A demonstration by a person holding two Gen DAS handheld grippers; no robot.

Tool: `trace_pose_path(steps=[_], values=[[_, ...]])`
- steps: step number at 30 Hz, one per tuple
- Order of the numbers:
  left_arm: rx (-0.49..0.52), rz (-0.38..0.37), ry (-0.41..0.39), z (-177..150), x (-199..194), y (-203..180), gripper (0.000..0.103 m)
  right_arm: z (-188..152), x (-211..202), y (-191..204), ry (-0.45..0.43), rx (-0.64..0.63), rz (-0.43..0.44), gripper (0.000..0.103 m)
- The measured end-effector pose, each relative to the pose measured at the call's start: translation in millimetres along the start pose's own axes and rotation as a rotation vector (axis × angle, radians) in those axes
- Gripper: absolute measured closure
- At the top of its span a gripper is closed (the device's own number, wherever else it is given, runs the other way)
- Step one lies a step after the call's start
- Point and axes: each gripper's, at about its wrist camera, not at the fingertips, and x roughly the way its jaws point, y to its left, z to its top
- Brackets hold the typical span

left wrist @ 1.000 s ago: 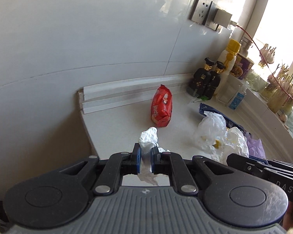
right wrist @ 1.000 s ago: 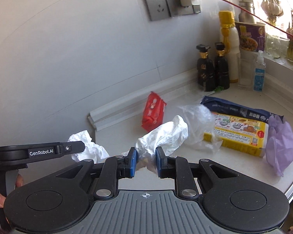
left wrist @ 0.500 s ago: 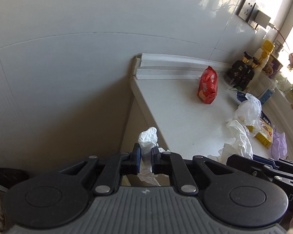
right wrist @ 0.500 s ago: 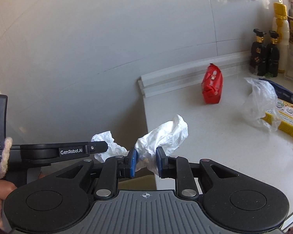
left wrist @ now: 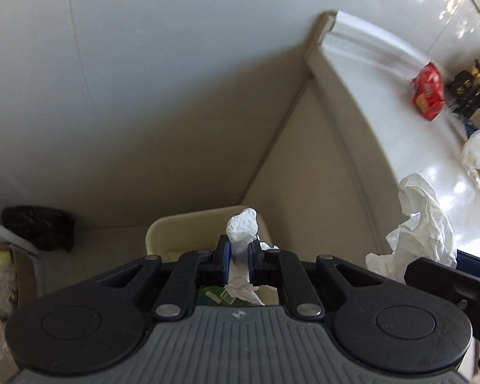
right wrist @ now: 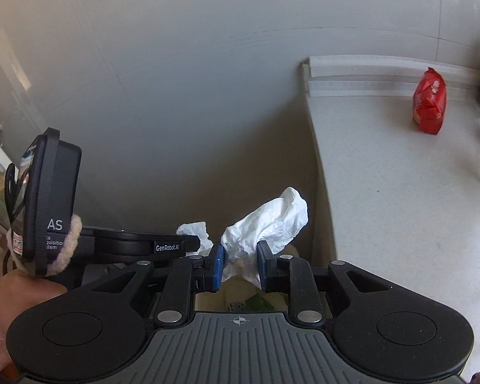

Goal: Collect trash
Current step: 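Carry both white tissues from the counter over the trash bin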

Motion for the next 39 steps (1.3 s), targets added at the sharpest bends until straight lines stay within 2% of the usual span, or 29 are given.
trace_pose_path(steps=[9,23,30,39], values=[[-0.017,0.036,0.059,-15.4,27.8,19.0,0.092,-14.8,40.0,18.8,0.106,-0.079,0.015,0.081],[-0.063,0.068,0.125,-24.0,75.1,47.7,0.09,-16.6,105.4,21.2,0.255,-0.124,-0.015,0.081],[-0.056,0.064,0.148,-25.7,96.1,50.5,0.09,-18.0,122.7,18.0,0.297,-0.137,-0.014,0.081],[-0.034,0.053,0.194,-24.0,120.8,50.3,0.09,-3.3,143.8,9.9,0.368,-0.117,-0.042,0.08]])
